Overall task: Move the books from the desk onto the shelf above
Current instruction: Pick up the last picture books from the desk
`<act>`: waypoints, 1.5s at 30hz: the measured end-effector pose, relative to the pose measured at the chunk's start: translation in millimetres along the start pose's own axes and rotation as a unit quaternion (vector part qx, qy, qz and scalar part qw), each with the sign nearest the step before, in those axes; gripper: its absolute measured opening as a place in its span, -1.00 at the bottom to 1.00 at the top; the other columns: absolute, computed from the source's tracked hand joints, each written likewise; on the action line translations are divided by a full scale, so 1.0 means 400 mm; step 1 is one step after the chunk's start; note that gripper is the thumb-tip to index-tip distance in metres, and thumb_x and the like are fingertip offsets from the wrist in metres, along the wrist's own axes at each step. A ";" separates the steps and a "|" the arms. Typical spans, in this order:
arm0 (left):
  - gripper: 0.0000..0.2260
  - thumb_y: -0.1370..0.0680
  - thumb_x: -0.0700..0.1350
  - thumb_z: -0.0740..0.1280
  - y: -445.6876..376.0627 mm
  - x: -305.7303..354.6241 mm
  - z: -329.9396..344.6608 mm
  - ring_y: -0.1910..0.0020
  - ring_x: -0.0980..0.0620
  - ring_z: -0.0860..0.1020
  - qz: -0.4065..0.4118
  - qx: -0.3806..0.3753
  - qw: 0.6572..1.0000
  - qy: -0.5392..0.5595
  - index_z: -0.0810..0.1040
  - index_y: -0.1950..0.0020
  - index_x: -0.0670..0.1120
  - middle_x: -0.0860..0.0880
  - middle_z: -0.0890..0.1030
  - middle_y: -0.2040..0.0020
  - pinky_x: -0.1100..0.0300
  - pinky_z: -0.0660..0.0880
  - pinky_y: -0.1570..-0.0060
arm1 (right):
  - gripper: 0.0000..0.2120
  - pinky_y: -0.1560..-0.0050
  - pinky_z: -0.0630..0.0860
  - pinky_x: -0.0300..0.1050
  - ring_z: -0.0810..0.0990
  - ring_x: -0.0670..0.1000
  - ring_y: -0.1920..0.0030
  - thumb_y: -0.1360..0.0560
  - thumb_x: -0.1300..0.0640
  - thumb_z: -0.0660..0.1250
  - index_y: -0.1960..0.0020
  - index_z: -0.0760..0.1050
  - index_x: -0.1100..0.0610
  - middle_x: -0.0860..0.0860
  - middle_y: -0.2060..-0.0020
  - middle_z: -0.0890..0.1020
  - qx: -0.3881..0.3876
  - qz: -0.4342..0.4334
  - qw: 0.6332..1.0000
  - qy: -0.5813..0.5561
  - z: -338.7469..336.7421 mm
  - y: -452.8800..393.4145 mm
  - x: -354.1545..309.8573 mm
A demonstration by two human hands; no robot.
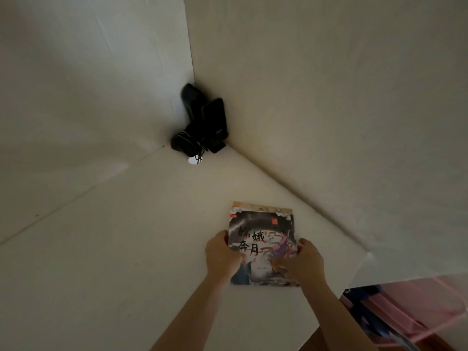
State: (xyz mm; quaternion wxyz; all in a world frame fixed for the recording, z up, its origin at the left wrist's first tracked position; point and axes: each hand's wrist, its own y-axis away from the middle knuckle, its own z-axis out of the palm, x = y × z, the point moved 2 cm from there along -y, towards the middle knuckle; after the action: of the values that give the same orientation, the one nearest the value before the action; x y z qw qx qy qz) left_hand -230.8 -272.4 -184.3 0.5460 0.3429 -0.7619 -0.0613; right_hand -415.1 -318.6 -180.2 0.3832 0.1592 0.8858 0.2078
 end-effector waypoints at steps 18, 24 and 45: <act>-0.35 -0.42 -0.01 0.48 -0.035 -0.052 -0.076 -0.11 0.24 0.54 0.235 -0.052 0.967 0.080 0.23 -0.41 -0.02 0.21 0.50 -0.17 0.10 0.57 -0.06 | -0.44 0.15 0.55 -0.39 0.61 -0.27 0.10 -0.39 0.36 0.45 -0.18 0.22 0.01 -0.11 0.04 0.57 0.096 -0.320 0.928 -0.164 0.115 0.054 -0.004; -0.30 -0.43 -0.04 0.49 -0.048 -0.005 -0.072 -0.23 0.34 0.44 0.257 -0.045 0.961 0.091 0.13 -0.41 0.17 0.16 0.43 -0.28 0.44 0.43 -0.11 | -0.41 0.09 0.52 -0.34 0.60 -0.21 0.06 -0.41 0.27 0.46 -0.07 0.18 -0.25 -0.13 0.04 0.56 0.119 -0.313 0.926 -0.177 0.124 0.026 -0.039; -0.52 -0.31 0.34 0.41 0.013 0.146 -0.101 0.08 -0.02 0.66 0.142 0.017 0.948 0.286 0.53 0.07 -0.03 0.00 0.67 0.14 0.14 0.59 0.08 | -0.71 0.15 0.50 -0.24 0.58 -0.17 0.23 -0.54 -0.15 0.25 0.05 0.46 0.09 -0.11 0.28 0.59 0.127 -0.207 0.854 -0.460 0.058 0.101 -0.162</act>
State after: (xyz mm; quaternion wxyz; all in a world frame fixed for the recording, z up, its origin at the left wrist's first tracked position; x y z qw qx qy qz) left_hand -207.6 -291.6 -119.8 0.7379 0.2435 -0.6158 0.1308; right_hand -350.2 -306.7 -135.0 0.7574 0.0970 0.6399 -0.0871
